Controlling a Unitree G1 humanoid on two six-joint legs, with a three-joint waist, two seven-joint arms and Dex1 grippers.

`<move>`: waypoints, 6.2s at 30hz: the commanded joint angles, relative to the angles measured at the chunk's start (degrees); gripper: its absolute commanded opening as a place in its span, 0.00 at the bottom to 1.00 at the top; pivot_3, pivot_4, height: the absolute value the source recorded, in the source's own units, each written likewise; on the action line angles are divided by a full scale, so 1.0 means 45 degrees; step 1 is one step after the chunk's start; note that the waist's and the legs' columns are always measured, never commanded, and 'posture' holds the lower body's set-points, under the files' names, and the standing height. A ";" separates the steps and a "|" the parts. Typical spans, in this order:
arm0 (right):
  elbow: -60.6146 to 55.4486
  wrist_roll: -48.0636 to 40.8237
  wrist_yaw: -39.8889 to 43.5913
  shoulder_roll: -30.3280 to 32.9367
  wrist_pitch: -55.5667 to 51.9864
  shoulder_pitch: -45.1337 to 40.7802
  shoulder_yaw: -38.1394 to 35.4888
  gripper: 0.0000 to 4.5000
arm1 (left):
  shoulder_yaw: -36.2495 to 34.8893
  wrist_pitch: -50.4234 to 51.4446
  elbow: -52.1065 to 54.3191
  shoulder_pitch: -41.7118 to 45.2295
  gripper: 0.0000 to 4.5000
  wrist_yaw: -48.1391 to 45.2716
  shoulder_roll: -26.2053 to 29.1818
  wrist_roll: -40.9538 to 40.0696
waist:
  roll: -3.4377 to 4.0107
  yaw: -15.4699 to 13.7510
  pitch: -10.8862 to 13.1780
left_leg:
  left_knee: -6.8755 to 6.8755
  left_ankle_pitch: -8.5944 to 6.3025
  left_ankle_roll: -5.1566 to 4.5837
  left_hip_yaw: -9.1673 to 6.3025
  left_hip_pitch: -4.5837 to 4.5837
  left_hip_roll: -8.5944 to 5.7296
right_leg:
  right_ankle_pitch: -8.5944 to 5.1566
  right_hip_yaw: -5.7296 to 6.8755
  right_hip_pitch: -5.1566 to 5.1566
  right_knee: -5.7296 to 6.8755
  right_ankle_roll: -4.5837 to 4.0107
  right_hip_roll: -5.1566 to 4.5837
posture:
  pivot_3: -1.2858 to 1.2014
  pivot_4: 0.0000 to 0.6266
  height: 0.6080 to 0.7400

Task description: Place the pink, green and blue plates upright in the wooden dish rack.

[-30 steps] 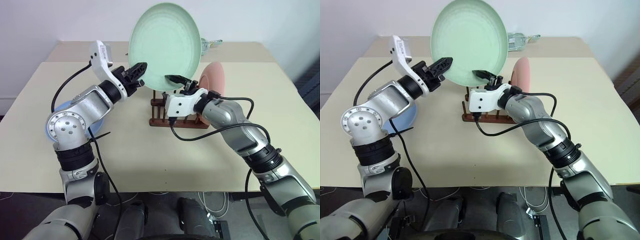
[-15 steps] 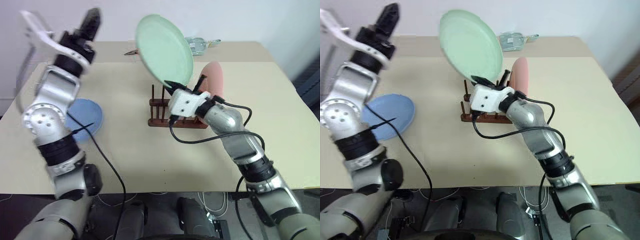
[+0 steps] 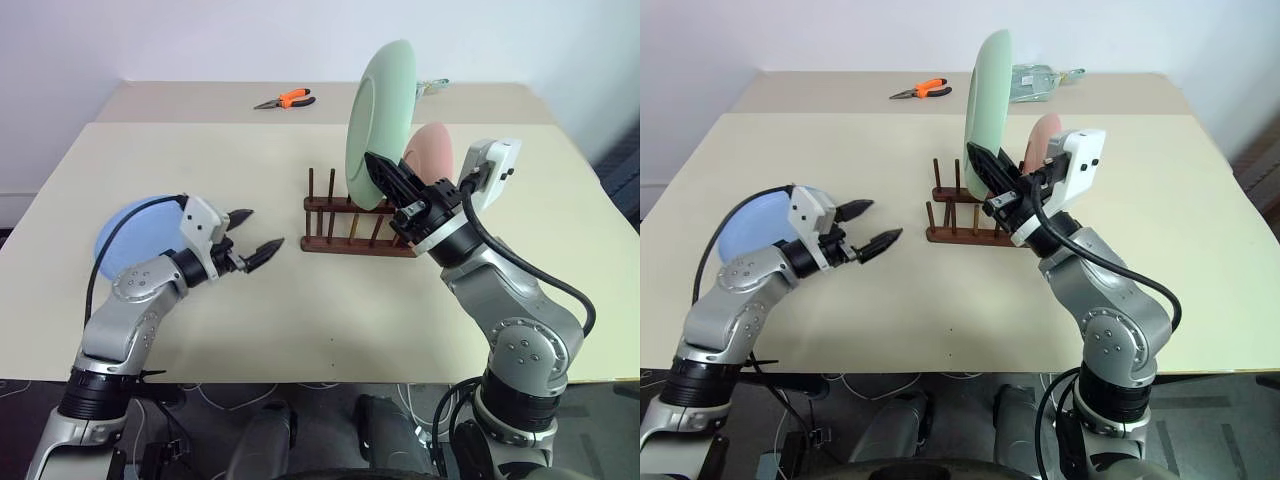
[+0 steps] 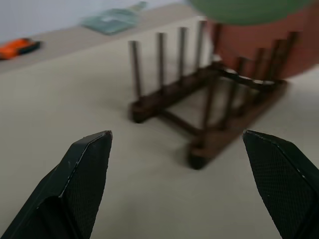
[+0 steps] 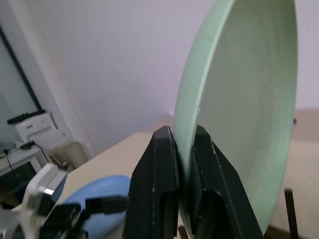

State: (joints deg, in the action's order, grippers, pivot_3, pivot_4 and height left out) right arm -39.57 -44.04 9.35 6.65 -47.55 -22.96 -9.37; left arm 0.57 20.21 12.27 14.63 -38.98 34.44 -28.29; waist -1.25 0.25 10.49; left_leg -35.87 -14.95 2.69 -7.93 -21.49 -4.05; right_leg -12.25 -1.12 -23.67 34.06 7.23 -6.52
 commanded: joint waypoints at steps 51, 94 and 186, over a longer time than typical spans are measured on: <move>0.3589 0.7621 0.4572 0.3426 0.6770 -0.3181 0.5562 1.00 | -1.1465 0.8979 -0.0162 0.0777 0.80 1.1667 -0.4350 -0.2978 | -0.0066 0.0081 -0.0023 | -0.0025 0.0002 0.0008 -0.0036 0.0024 -0.0017 | 0.0020 0.0035 0.0044 0.0013 0.0079 -0.0005 | 0.52 0.24 1.00; 0.5441 1.3303 0.6387 0.3258 1.0919 -0.3096 0.7457 0.75 | -0.5152 0.7795 0.2273 0.3915 0.00 0.7264 -0.0716 -0.3835 | -0.0108 0.0134 -0.0006 | 0.0005 0.0019 0.0038 -0.0020 0.0016 -0.0009 | 0.0025 0.0006 0.0013 0.0014 0.0066 0.0019 | 0.52 0.24 1.00; 0.1137 0.1570 0.3932 0.6403 0.1698 -0.2374 0.1150 0.15 | 0.0752 -0.0007 0.2456 -0.2588 0.91 -0.0110 -0.1070 0.2032 | -0.0054 -0.0049 -0.0022 | 0.0087 0.0030 0.0039 -0.0011 0.0001 0.0002 | 0.0011 0.0001 -0.0036 -0.0013 -0.0001 0.0017 | 0.52 0.24 1.00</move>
State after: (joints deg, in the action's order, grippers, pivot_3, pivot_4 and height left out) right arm -31.36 -37.18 23.67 33.32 -40.63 -34.36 -0.87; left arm 3.12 19.75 19.90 2.06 -38.07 29.29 -17.76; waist -1.49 0.02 10.39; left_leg -35.54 -14.85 2.81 -7.97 -21.49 -4.07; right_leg -12.23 -1.10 -23.78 33.98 7.26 -6.48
